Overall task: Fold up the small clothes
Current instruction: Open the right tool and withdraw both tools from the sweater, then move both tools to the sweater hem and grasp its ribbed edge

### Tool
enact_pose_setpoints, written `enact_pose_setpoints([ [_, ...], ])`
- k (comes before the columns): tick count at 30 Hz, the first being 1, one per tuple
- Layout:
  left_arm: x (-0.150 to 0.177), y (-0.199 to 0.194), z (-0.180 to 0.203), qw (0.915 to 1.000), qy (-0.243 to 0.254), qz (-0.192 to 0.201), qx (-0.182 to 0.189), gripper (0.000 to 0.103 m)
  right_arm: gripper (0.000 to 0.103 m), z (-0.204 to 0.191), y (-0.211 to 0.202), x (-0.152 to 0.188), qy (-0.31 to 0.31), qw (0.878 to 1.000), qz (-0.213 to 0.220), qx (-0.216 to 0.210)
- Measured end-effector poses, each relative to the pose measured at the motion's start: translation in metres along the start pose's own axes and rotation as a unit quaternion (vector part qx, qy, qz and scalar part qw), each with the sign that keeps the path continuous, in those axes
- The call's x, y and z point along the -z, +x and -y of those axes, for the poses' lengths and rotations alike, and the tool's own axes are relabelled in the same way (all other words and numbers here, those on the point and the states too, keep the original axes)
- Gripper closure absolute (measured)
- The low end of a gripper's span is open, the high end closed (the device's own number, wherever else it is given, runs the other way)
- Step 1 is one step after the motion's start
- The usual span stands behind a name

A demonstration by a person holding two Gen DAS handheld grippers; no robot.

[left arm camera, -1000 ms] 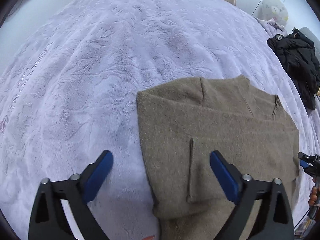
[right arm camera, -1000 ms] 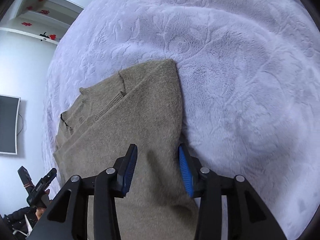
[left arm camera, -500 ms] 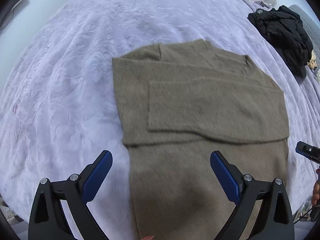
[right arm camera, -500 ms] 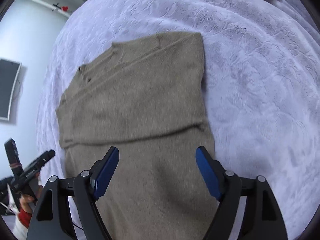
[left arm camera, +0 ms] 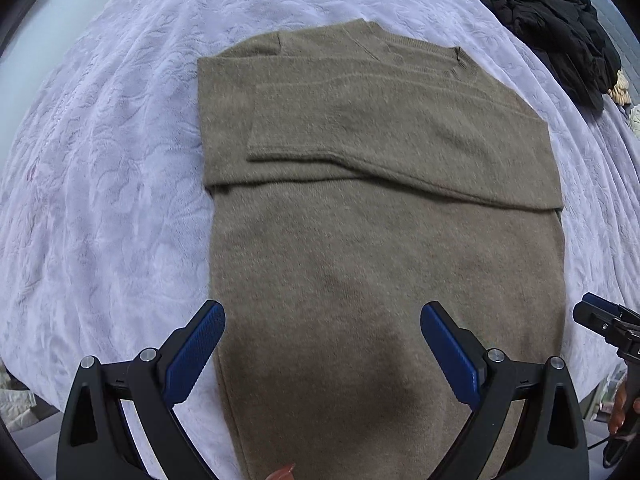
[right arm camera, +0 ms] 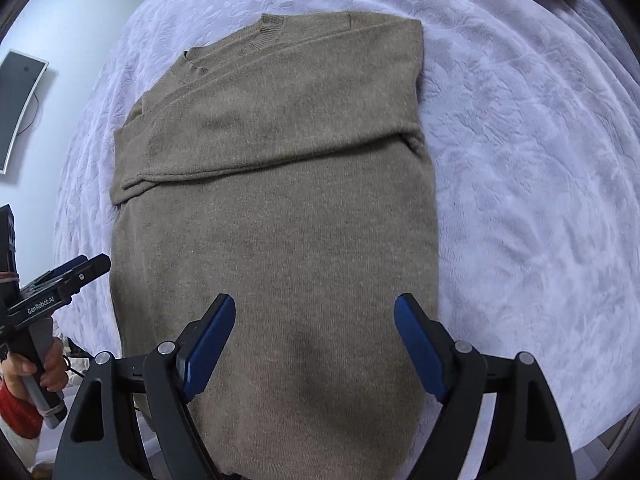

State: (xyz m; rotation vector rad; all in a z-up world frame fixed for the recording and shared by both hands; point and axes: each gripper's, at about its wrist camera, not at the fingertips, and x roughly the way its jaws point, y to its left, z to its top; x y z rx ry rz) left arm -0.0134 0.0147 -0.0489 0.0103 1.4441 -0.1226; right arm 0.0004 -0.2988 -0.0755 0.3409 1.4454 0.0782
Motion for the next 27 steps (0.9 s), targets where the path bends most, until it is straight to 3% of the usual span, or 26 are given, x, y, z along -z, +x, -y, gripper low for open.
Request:
enact_pose_setpoints([
  [12, 0.018, 0.003, 0.022, 0.9990, 0.026, -0.022, -0.030, 0.004, 0.019, 0.020, -0.002, 0.012, 0.034, 0.999, -0.005, -0.014],
  [27, 0.064, 0.008, 0.035, 0.9981, -0.011, -0.040, -0.045, 0.004, 0.019, 0.039, 0.005, 0.023, -0.004, 0.999, -0.028, -0.018],
])
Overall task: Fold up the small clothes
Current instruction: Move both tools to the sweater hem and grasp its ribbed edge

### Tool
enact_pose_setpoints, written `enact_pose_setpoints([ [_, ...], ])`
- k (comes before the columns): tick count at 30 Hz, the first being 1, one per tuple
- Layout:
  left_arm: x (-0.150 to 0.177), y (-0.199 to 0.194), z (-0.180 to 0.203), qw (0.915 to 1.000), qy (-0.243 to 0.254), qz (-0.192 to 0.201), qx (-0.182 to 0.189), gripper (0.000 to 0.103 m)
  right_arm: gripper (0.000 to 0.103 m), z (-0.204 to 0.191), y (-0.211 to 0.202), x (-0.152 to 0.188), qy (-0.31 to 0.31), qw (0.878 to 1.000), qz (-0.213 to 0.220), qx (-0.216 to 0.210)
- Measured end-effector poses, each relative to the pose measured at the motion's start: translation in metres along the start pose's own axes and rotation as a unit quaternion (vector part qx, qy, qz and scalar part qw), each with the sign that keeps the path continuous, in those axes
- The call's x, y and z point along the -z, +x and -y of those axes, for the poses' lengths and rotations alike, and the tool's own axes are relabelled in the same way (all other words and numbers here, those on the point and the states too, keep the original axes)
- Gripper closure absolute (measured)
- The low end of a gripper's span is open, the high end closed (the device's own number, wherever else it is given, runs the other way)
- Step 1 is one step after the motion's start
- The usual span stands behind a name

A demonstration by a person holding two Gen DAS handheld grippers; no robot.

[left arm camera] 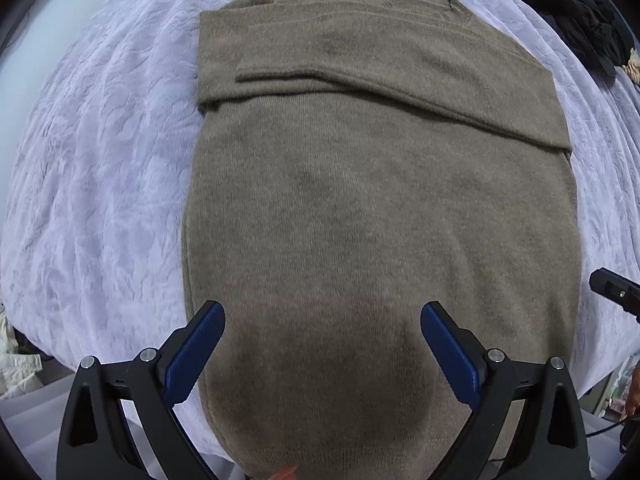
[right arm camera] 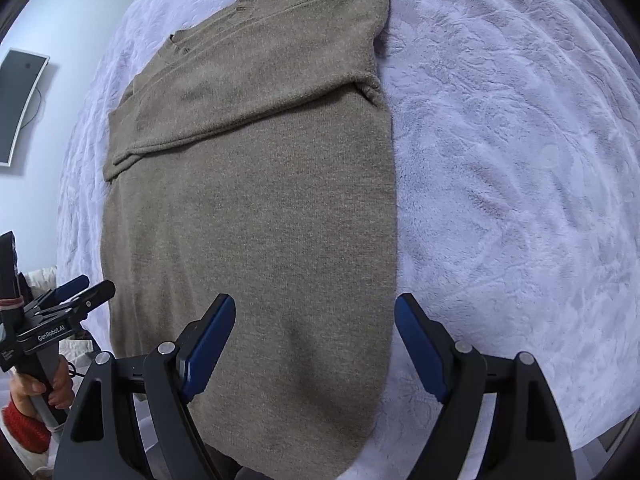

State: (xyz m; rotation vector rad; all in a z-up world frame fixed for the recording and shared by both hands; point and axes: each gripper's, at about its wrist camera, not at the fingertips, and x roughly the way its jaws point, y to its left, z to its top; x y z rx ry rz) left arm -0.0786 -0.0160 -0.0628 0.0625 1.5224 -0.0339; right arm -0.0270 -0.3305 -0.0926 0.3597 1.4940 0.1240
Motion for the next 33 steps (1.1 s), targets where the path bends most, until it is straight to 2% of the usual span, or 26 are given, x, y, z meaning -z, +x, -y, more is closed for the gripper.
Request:
enact_pose_setpoints([
  [7, 0.026, 0.006, -0.016, 0.9995, 0.015, -0.013, 0.024, 0.004, 0.019, 0.007, -0.005, 0.023, 0.002, 0.999, 0.006, -0.038],
  [13, 0.062, 0.003, -0.065, 0.9915, 0.044, -0.003, 0.122, 0.004, 0.019, 0.027, 0.009, 0.068, 0.053, 0.992, -0.020, -0.115],
  [17, 0.084, 0.012, -0.094, 0.9819, 0.050, -0.025, 0.181, 0.004, 0.019, 0.043, 0.022, 0.110, 0.100, 0.982, -0.037, -0.157],
  [21, 0.103, 0.027, -0.101, 0.9713, 0.060, -0.053, 0.224, 0.004, 0.019, 0.053, 0.034, 0.144, 0.137, 0.967, -0.049, -0.207],
  [24, 0.113, 0.033, -0.095, 0.9652, 0.074, -0.060, 0.244, 0.004, 0.019, 0.054, 0.041, 0.159, 0.148, 0.960, -0.047, -0.233],
  [28, 0.117, 0.034, -0.095, 0.9580, 0.072, -0.067, 0.269, 0.004, 0.019, 0.054, 0.043, 0.162, 0.164, 0.949, -0.037, -0.268],
  [33, 0.128, 0.037, -0.090, 0.9583, 0.074, -0.076, 0.265, 0.004, 0.019, 0.051, 0.042, 0.167, 0.152, 0.950, -0.043, -0.270],
])
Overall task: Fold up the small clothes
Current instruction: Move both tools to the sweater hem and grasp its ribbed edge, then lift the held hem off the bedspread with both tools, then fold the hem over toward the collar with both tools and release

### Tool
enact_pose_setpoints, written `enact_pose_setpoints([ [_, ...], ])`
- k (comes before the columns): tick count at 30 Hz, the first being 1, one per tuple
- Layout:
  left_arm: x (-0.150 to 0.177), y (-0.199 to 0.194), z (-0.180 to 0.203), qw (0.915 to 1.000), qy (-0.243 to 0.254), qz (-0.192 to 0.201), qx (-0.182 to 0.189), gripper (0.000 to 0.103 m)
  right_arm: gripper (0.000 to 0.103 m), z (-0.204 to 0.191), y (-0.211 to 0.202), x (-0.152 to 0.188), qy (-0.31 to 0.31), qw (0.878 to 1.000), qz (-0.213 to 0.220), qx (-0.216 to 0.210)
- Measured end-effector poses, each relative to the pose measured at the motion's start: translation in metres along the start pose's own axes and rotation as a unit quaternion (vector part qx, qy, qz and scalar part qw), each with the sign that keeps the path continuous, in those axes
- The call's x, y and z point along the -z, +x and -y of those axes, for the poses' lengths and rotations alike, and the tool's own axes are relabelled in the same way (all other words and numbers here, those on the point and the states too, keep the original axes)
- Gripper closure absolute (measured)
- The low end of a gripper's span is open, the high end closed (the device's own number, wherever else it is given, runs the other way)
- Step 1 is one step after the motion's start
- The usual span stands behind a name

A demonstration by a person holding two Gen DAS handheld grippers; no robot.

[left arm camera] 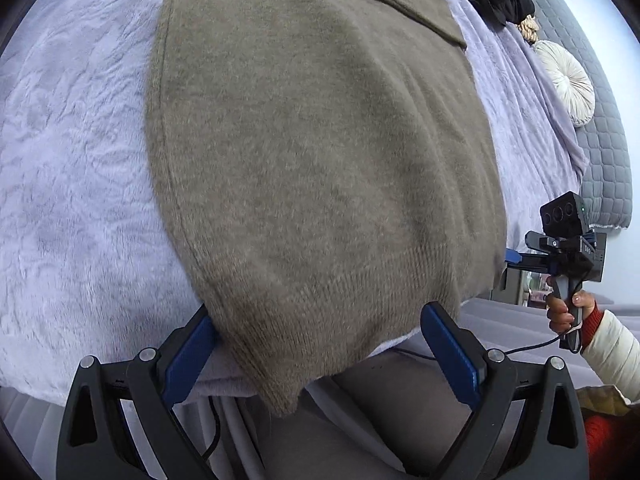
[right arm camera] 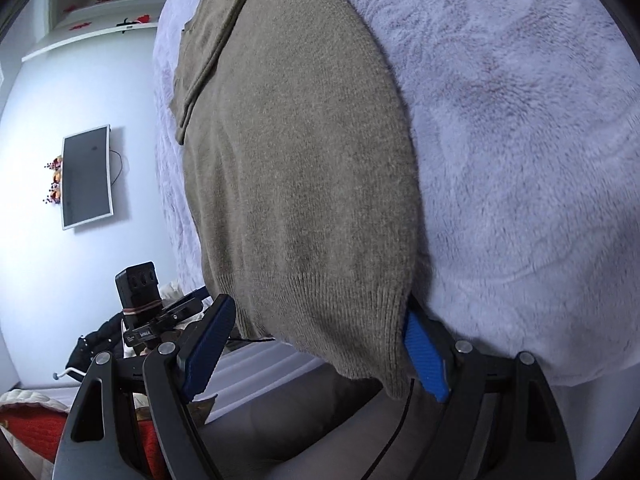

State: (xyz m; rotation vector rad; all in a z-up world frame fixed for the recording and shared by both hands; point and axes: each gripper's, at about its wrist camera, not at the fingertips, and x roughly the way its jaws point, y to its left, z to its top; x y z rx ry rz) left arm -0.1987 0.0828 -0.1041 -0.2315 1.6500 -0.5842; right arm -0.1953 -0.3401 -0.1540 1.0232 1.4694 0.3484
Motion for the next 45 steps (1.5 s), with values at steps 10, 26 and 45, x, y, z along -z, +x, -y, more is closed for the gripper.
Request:
enact_pose_setpoints([
  [10, 0.000, 0.014, 0.015, 0.9989, -0.016, -0.007, 0.042, 0.004, 0.018, -0.008, 0.013, -0.003, -0.005, 0.999, -0.013, -0.043],
  [26, -0.002, -0.016, -0.013, 0.9843, -0.099, 0.055, 0.135, 0.090, 0.096, -0.034, 0.010, -0.011, -0.005, 0.994, -0.007, -0.106],
  [45, -0.171, -0.125, -0.013, 0.9466, -0.096, 0.251, 0.177, 0.090, 0.096, -0.155, -0.053, -0.164, -0.100, 0.960, 0.078, -0.248],
])
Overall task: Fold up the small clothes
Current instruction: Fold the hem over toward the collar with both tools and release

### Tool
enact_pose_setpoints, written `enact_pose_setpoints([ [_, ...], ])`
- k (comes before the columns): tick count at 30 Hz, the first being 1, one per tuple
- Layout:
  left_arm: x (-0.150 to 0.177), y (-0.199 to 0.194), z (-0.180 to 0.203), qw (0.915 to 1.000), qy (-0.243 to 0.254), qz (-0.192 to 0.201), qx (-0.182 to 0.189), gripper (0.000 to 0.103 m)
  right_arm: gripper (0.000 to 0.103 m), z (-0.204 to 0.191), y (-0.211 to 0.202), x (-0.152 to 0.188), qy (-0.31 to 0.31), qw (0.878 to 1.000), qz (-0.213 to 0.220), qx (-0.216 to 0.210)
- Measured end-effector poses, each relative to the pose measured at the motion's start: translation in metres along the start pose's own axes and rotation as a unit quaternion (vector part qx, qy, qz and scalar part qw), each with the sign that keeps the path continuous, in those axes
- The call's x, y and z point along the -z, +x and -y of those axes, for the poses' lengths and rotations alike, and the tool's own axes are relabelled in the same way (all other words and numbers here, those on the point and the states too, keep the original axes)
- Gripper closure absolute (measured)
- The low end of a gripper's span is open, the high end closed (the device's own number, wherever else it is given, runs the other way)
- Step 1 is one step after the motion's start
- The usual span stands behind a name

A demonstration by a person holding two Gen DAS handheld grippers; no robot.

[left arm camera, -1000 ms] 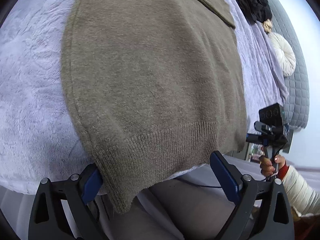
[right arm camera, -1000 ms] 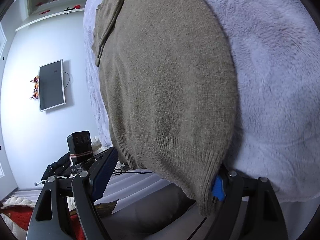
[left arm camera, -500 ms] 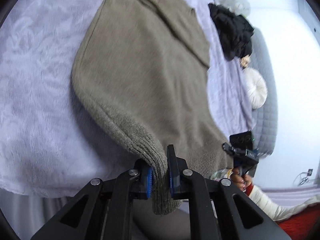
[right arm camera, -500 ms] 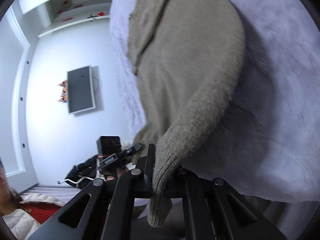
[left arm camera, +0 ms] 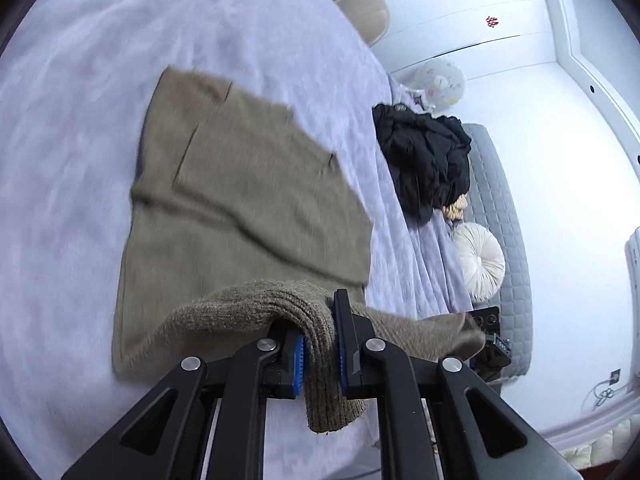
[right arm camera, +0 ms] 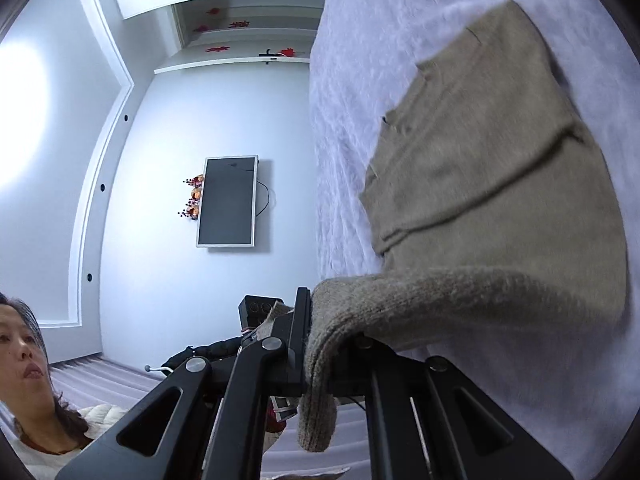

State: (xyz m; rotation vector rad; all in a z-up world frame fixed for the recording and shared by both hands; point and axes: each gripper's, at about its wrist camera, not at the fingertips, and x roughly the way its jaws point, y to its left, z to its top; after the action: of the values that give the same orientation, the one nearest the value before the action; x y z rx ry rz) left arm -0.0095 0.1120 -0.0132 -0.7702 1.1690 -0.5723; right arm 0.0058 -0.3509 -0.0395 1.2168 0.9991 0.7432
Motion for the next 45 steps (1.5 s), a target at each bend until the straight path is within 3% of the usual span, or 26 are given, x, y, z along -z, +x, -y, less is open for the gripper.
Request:
enact_pose_setpoints([
  [3, -0.044, 0.016, 0.004, 0.9996, 0.015, 0.023, -0.008, 0.090, 0.096, -0.005, 0.015, -0.048, -0.009, 1.000, 0.004, 0.006],
  [7, -0.094, 0.048, -0.009, 0.9980, 0.022, 0.037, -0.046, 0.090, 0.096, 0.019, 0.030, -0.112, 0.015, 1.000, 0.018, 0.021],
  [11, -0.131, 0.091, -0.037, 0.9949, 0.020, 0.026, -0.095, 0.090, 0.096, 0.061, 0.059, -0.163, 0.045, 0.996, 0.009, 0.075],
  [16, -0.147, 0.136, -0.073, 0.9863, -0.017, 0.009, -0.164, 0.090, 0.096, 0.119, 0.077, -0.191, 0.086, 0.987, 0.012, 0.136],
  [18, -0.148, 0.145, -0.083, 0.9848, -0.036, 0.001, -0.170, 0.089, 0.093, 0.135, 0.081, -0.197, 0.102, 0.983, 0.012, 0.155],
  [20, -0.147, 0.145, -0.078, 0.9827, -0.021, -0.001, -0.184, 0.089, 0.092, 0.135, 0.083, -0.199, 0.100, 0.983, 0.008, 0.154],
  [21, -0.146, 0.145, -0.074, 0.9808, -0.009, -0.004, -0.195, 0.085, 0.087, 0.131, 0.083, -0.200, 0.093, 0.983, 0.005, 0.157],
  [22, -0.145, 0.143, -0.067, 0.9779, 0.005, -0.006, -0.209, 0.078, 0.074, 0.127, 0.083, -0.199, 0.088, 0.983, 0.002, 0.158],
  [23, -0.143, 0.139, -0.059, 0.9754, 0.019, -0.003, -0.220, 0.055, 0.065, 0.120, 0.082, -0.198, 0.085, 0.984, -0.002, 0.157],
  [24, -0.141, 0.134, -0.052, 0.9738, 0.028, 0.001, -0.226, 0.030, 0.049, 0.113, 0.082, -0.197, 0.078, 0.985, -0.006, 0.154],
  [25, -0.138, 0.129, -0.044, 0.9699, 0.041, 0.006, -0.240, 0.021, 0.045, 0.104, 0.081, -0.194, 0.068, 0.986, -0.013, 0.153],
  [27, -0.131, 0.123, -0.034, 0.9633, 0.058, 0.006, -0.262, 0.018, 0.045, 0.089, 0.079, -0.185, 0.047, 0.987, -0.030, 0.153],
  [28, -0.127, 0.121, -0.034, 0.9643, 0.054, -0.004, -0.259, 0.018, 0.051, 0.085, 0.078, -0.181, 0.042, 0.987, -0.034, 0.151],
  [29, -0.124, 0.118, -0.034, 0.9655, 0.048, -0.010, -0.256, 0.018, 0.059, 0.082, 0.076, -0.177, 0.040, 0.987, -0.035, 0.149],
  [30, -0.121, 0.116, -0.034, 0.9677, 0.043, -0.016, -0.248, 0.018, 0.082, 0.082, 0.075, -0.174, 0.037, 0.988, -0.036, 0.149],
  [31, -0.117, 0.115, -0.034, 0.9706, 0.039, -0.023, -0.237, 0.018, 0.091, 0.081, 0.075, -0.173, 0.034, 0.987, -0.037, 0.150],
  [35, -0.115, 0.131, -0.032, 0.9766, 0.035, -0.041, -0.208, 0.018, 0.091, 0.081, 0.078, -0.185, 0.028, 0.990, -0.022, 0.133],
  [38, -0.129, 0.148, -0.034, 0.9736, 0.028, -0.018, -0.226, 0.018, 0.087, 0.084, 0.078, -0.207, 0.039, 0.990, 0.008, 0.133],
  [39, -0.135, 0.150, -0.034, 0.9715, 0.028, -0.007, -0.235, 0.018, 0.072, 0.085, 0.078, -0.214, 0.046, 0.987, 0.023, 0.149],
  [40, -0.141, 0.151, -0.033, 0.9694, 0.025, 0.008, -0.244, 0.018, 0.045, 0.086, 0.077, -0.219, 0.052, 0.985, 0.036, 0.160],
  [41, -0.147, 0.150, -0.032, 0.9666, 0.021, 0.023, -0.254, 0.018, 0.040, 0.083, 0.073, -0.224, 0.053, 0.984, 0.050, 0.161],
  [45, -0.154, 0.133, -0.016, 0.9556, 0.044, 0.065, -0.284, 0.018, 0.040, 0.054, 0.064, -0.222, -0.001, 0.984, 0.066, 0.163],
])
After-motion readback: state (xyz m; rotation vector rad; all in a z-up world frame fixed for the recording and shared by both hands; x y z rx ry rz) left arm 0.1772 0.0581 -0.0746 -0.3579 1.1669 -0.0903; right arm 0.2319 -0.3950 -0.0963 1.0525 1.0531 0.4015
